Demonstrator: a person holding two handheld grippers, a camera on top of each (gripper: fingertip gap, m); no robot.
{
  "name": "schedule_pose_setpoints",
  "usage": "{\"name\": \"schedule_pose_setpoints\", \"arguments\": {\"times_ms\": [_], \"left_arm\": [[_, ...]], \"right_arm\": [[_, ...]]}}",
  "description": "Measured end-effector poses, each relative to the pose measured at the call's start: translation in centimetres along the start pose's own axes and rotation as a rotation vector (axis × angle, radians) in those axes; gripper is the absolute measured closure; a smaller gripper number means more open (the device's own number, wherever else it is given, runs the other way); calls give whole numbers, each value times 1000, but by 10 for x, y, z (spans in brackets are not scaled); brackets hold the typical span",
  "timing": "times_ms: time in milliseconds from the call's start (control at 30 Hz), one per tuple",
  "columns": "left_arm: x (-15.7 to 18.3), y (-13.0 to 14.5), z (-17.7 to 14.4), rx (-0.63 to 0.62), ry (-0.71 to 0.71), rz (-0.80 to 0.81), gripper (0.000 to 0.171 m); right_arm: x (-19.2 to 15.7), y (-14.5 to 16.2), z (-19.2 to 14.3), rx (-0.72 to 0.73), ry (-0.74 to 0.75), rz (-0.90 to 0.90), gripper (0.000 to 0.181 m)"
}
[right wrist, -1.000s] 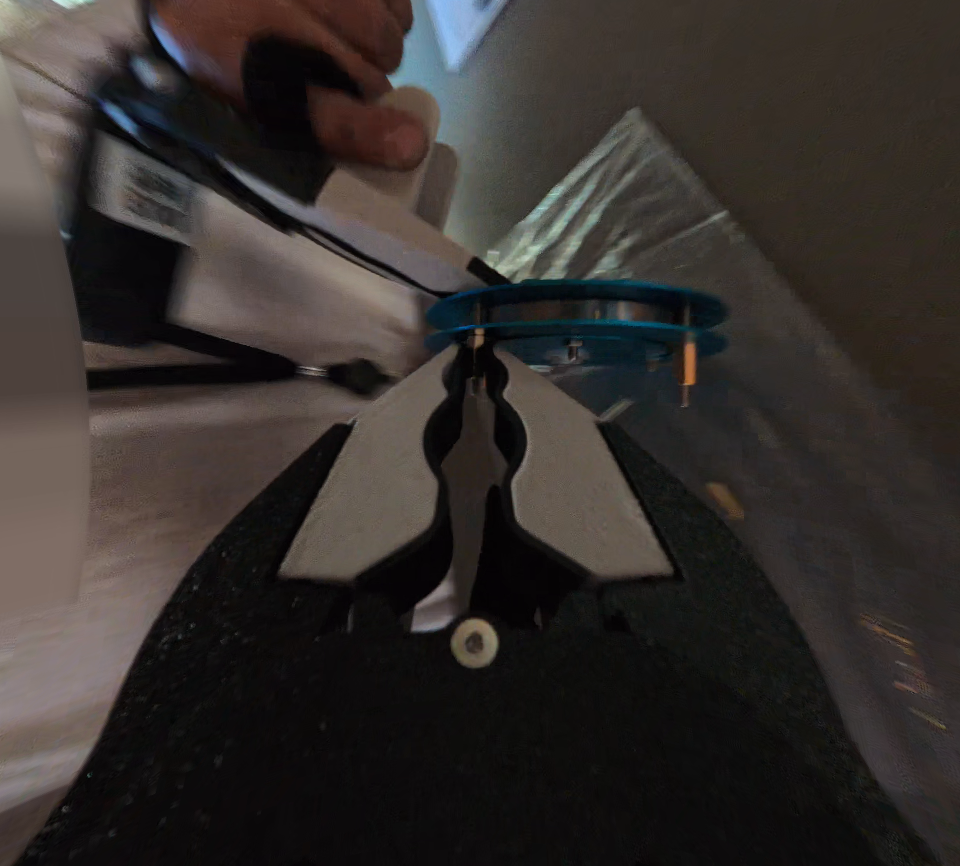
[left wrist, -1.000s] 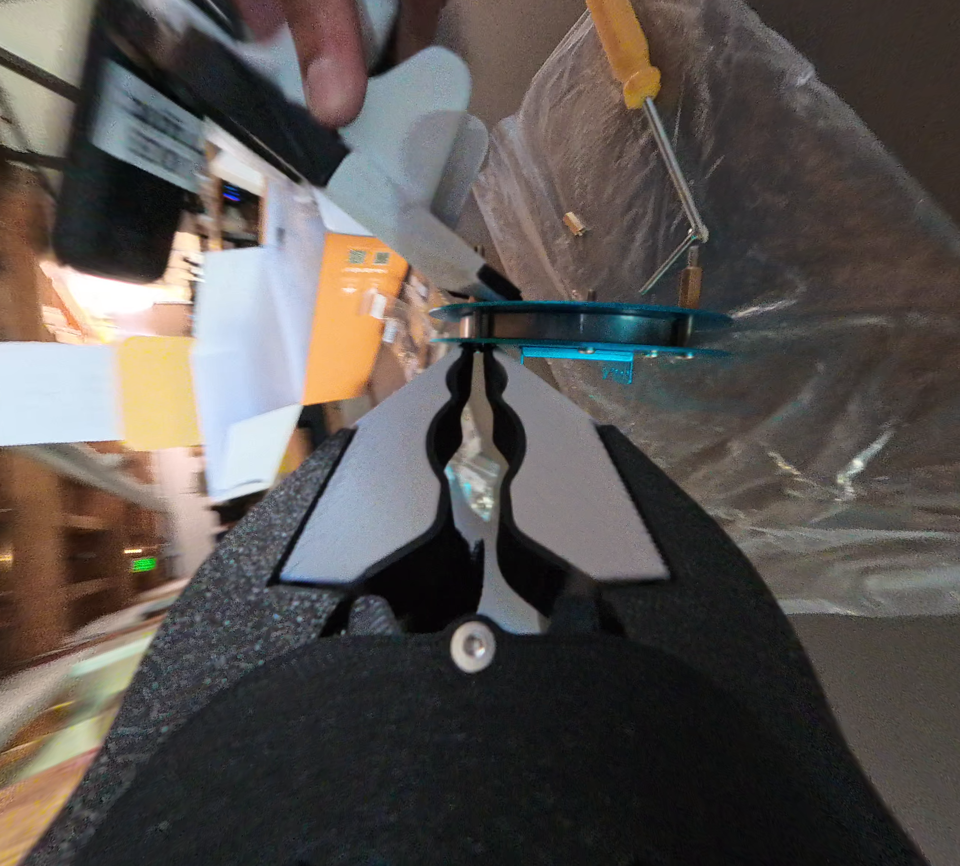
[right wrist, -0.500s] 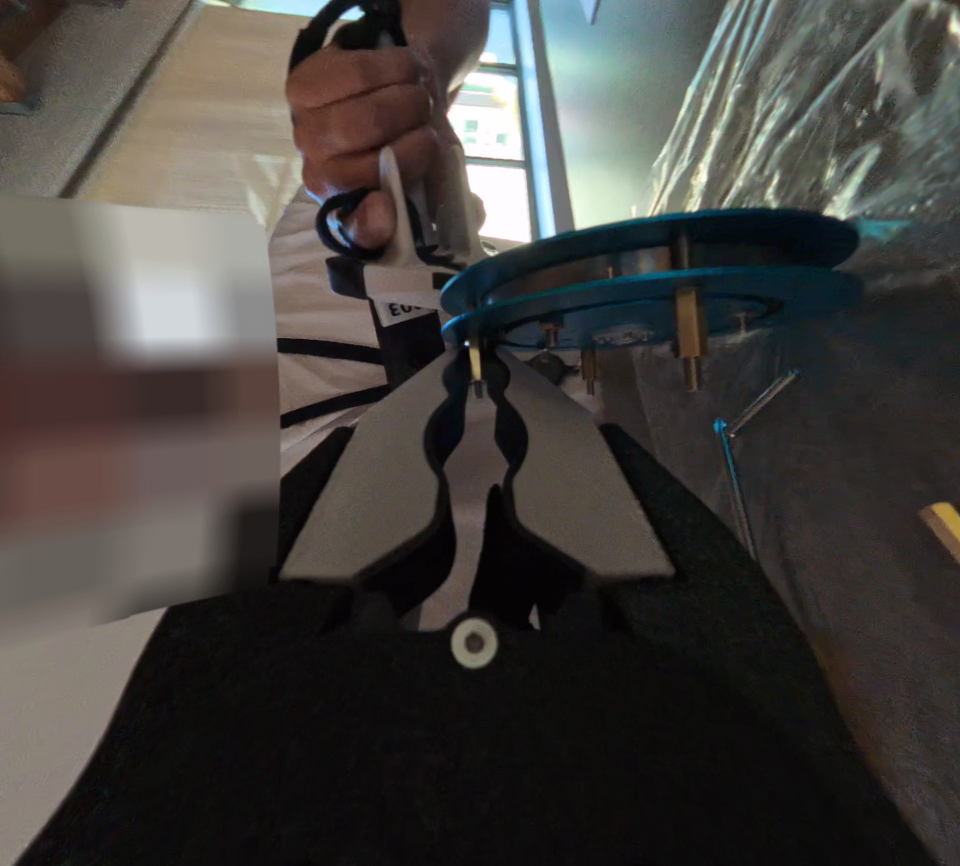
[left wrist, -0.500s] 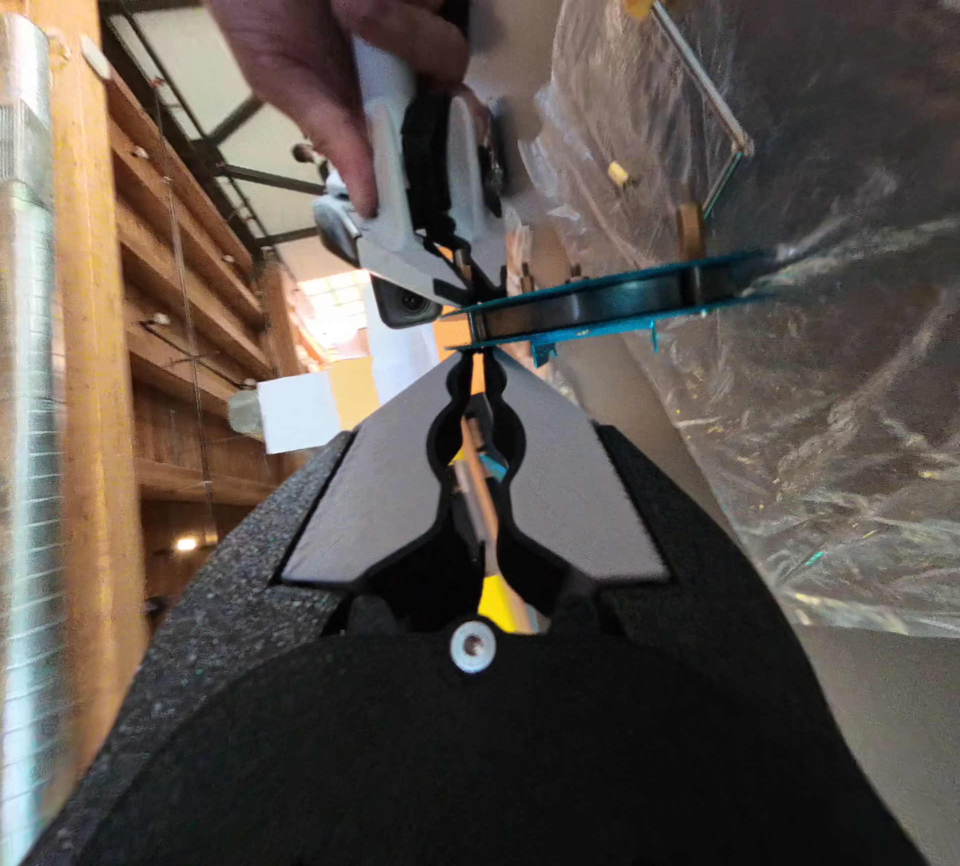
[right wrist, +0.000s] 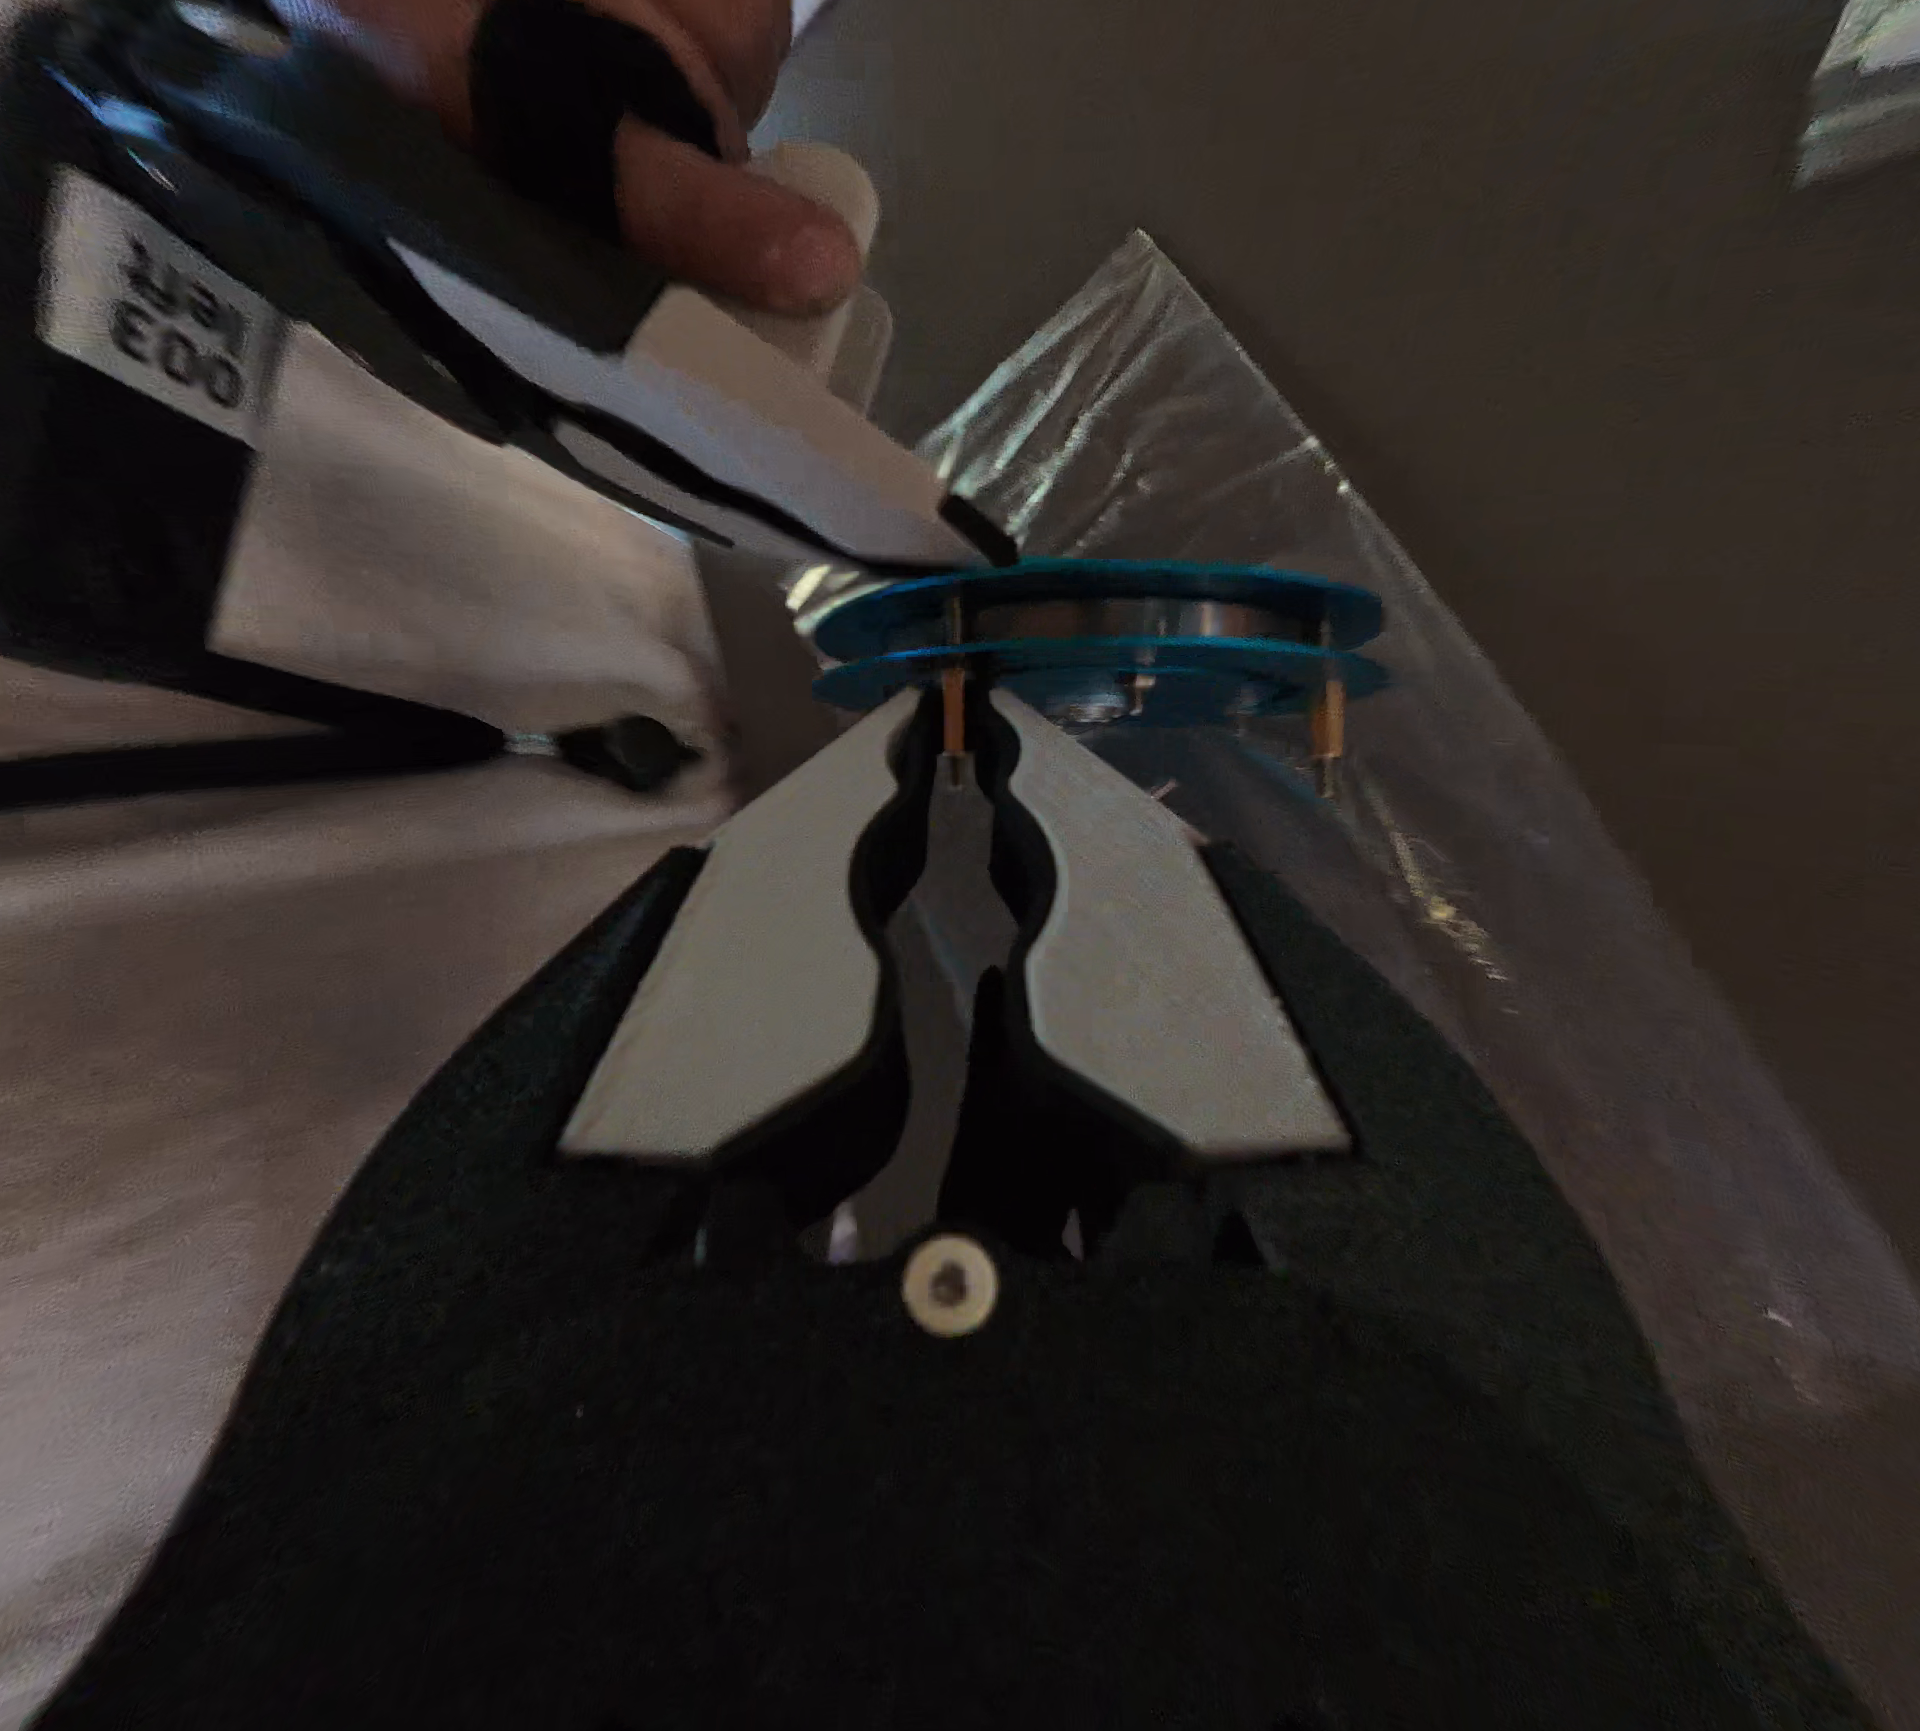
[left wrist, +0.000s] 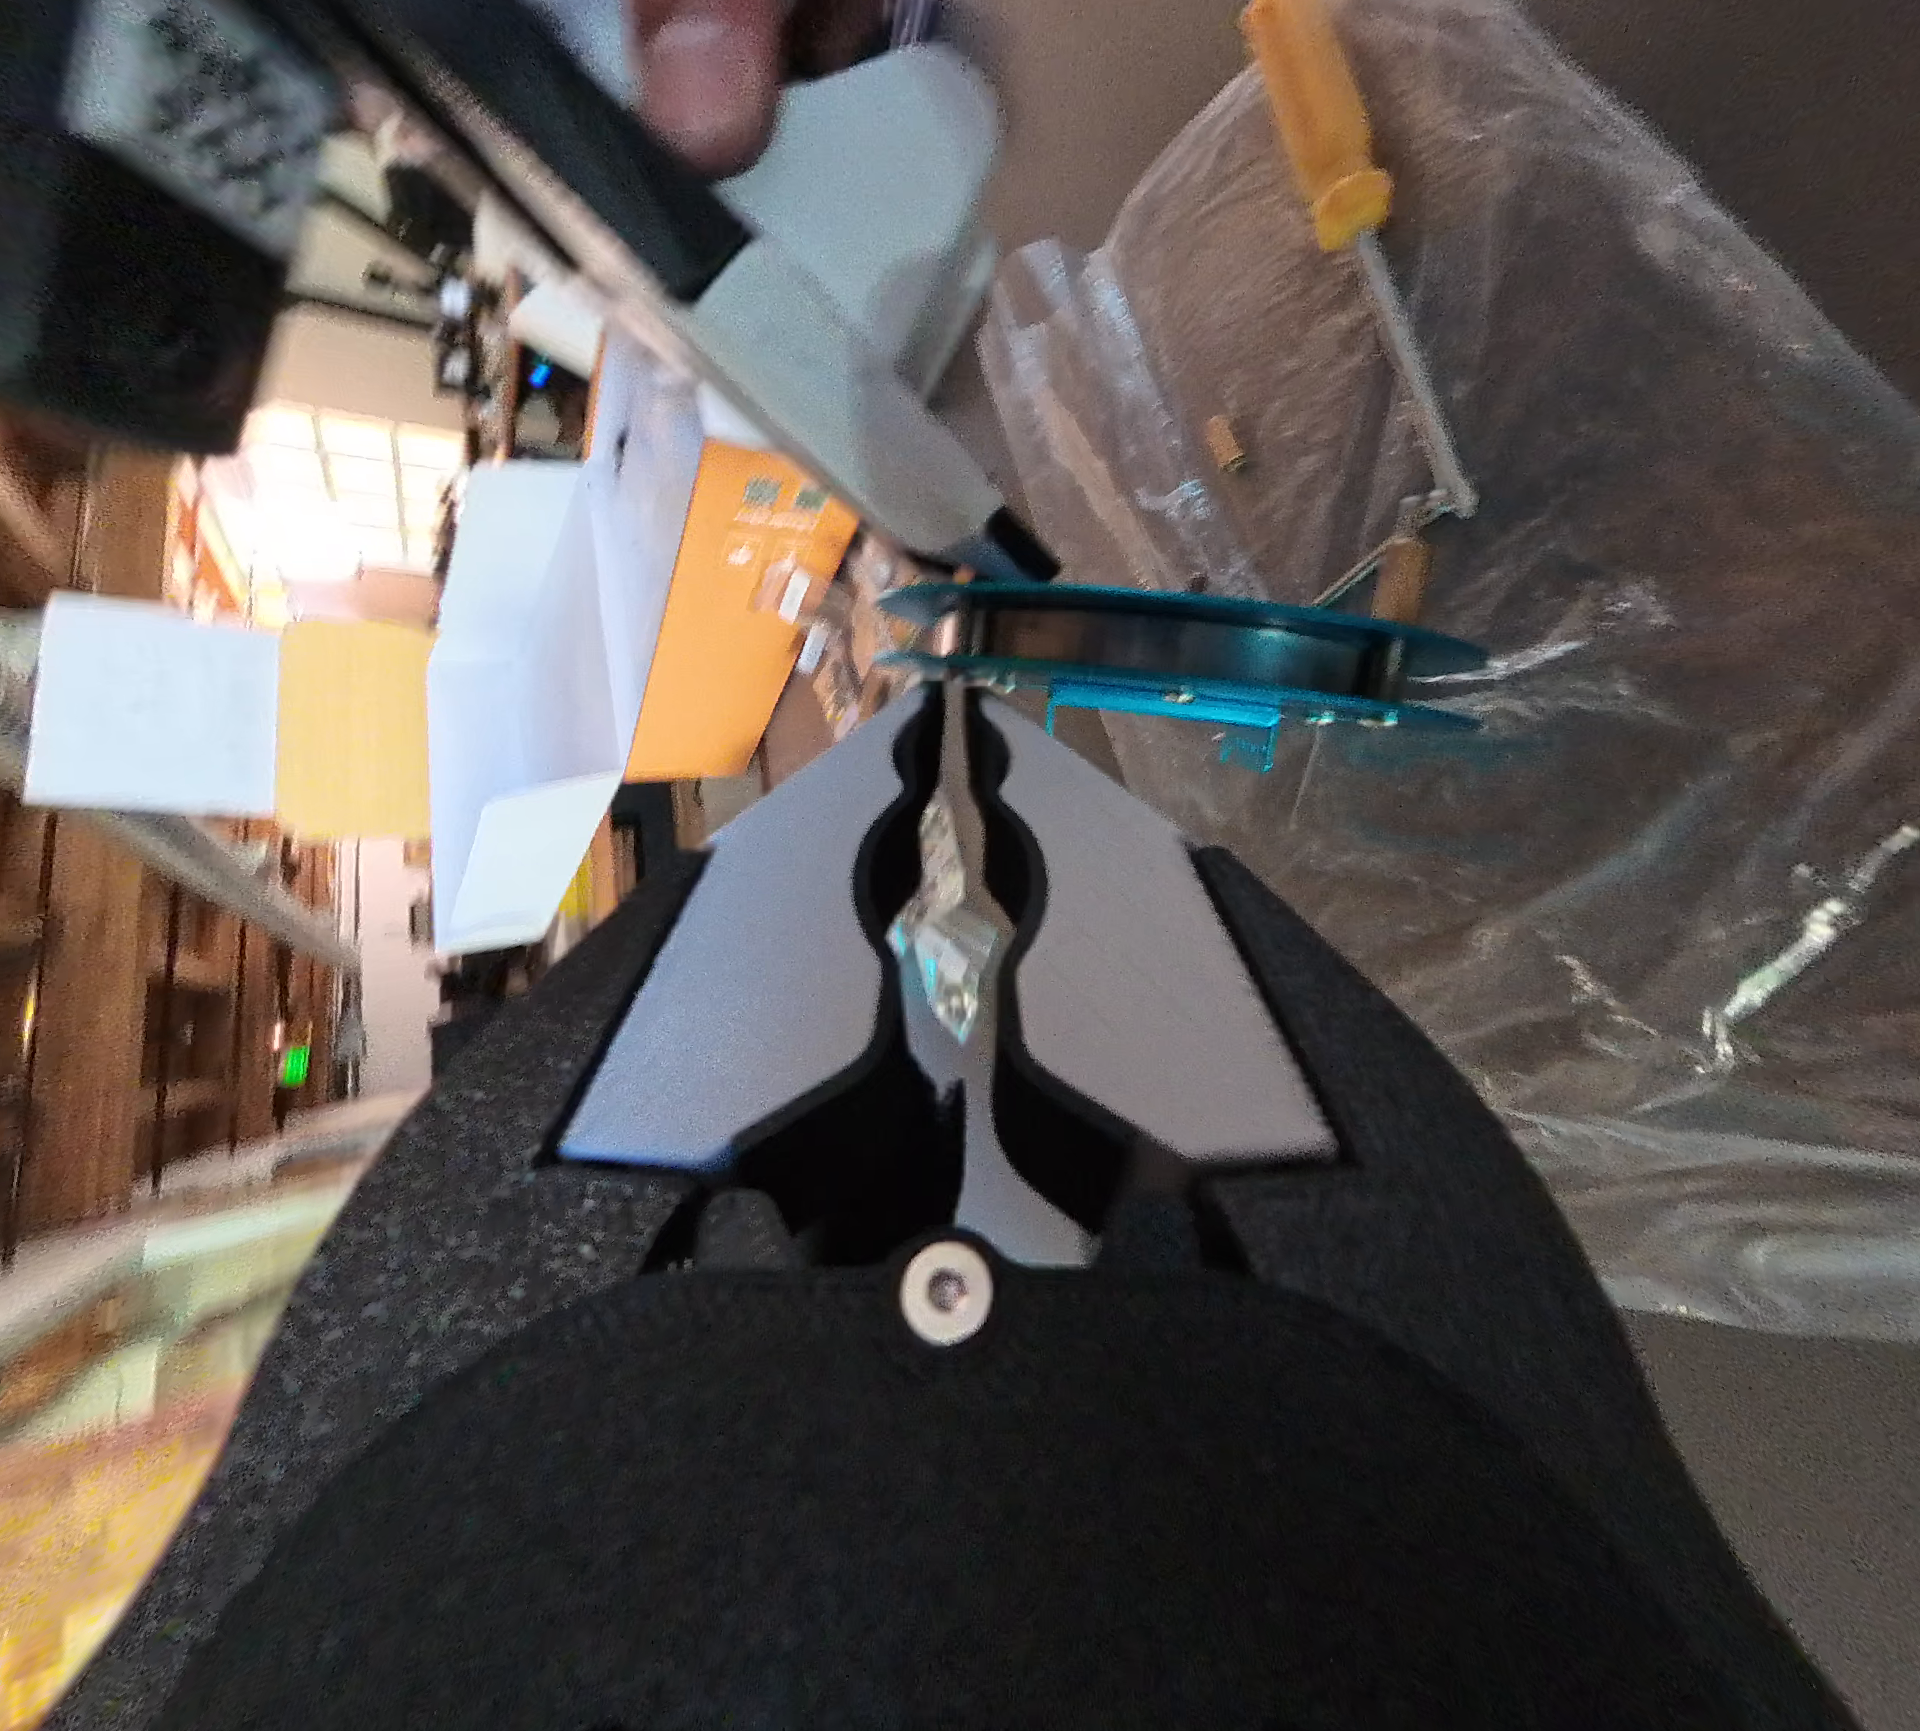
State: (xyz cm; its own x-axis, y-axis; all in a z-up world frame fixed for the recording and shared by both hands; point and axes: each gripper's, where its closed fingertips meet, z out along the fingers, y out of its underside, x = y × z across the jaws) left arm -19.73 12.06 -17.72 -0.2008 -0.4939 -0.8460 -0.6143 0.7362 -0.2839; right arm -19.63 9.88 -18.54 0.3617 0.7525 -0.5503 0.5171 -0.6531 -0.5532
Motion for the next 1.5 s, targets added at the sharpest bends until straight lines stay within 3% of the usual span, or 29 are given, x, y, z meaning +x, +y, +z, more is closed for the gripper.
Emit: {"name": "schedule_pose_setpoints", "arguments": {"times_ms": [133,200,267,367,567,667,867,1100,1300,1500], "left_arm": [[-14,35,-20,-92,-100,-281,167],[-3,33,-32,-19,-20,-595,160],[4,20,-39,100,60,-888,142],[10,6,-36,196,89,-1079,125],[19,-18,-15,206,79,-1112,118],[15,-10,-4,140,18,-1103,129],[4,-11,-4,207,-10,-1095,137],[3,-6,1,192,-28,-1102,142],[4,1,0,154,-67,-1076,152],[6,8,2,127,-95,-1083,156]], "right_arm": [[7,-5,-4,96,-64,100,177],[9,-7,-5,125,-39,109,177],[6,-9,-2,158,-69,128,177],[0,-11,3,216,-155,169,177],[0,-14,2,357,-245,268,178],[-2,-14,3,387,-288,299,177],[-9,-14,7,375,-339,302,177],[-2,-16,6,332,-143,131,176],[4,-20,4,357,-78,111,174],[14,-20,-1,334,121,3,173]]}}
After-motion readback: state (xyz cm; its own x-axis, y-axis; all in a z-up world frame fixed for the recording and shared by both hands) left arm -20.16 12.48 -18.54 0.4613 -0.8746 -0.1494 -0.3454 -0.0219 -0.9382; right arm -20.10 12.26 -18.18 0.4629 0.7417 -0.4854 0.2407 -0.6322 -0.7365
